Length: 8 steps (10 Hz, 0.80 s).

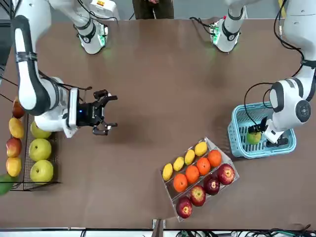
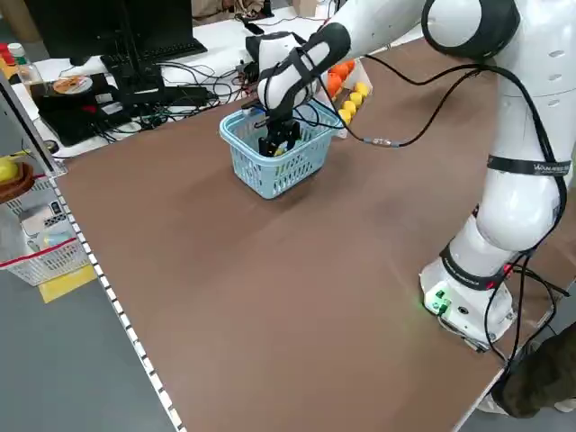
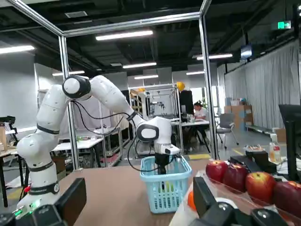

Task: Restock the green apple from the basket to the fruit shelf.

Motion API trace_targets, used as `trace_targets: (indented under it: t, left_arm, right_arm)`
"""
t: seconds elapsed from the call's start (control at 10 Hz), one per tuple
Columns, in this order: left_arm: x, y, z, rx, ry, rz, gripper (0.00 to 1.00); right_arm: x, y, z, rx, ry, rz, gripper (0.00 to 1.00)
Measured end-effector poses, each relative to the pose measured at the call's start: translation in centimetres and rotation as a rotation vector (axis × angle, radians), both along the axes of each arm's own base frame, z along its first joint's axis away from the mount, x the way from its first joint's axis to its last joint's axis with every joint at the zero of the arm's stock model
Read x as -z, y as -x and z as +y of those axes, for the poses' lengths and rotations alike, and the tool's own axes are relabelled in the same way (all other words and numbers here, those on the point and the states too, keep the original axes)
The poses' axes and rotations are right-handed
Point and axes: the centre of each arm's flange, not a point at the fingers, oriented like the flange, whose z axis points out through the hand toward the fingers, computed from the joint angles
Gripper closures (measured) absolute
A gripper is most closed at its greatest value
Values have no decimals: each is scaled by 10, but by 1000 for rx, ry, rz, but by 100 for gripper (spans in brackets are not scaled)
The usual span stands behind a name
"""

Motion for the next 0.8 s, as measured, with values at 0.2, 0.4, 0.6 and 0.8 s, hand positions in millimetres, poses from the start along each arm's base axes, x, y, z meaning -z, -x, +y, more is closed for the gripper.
trace_targets:
  t: [0.2, 0.4, 0.6, 0.8]
  left_arm:
    - [5, 1, -1, 29, -19, 10, 9]
    - [7, -1, -2, 47, -32, 5, 9]
    - [2, -6, -1, 47, -35, -12, 9]
    - [-2, -10, -2, 48, -36, -24, 9]
  right_arm:
    - [4, 4, 11, -15, -27, -57, 0]
    - [3, 8, 15, -37, -51, -103, 0]
    - [5, 12, 23, -42, -83, -96, 0]
    - [7, 17, 36, -33, -119, -84, 0]
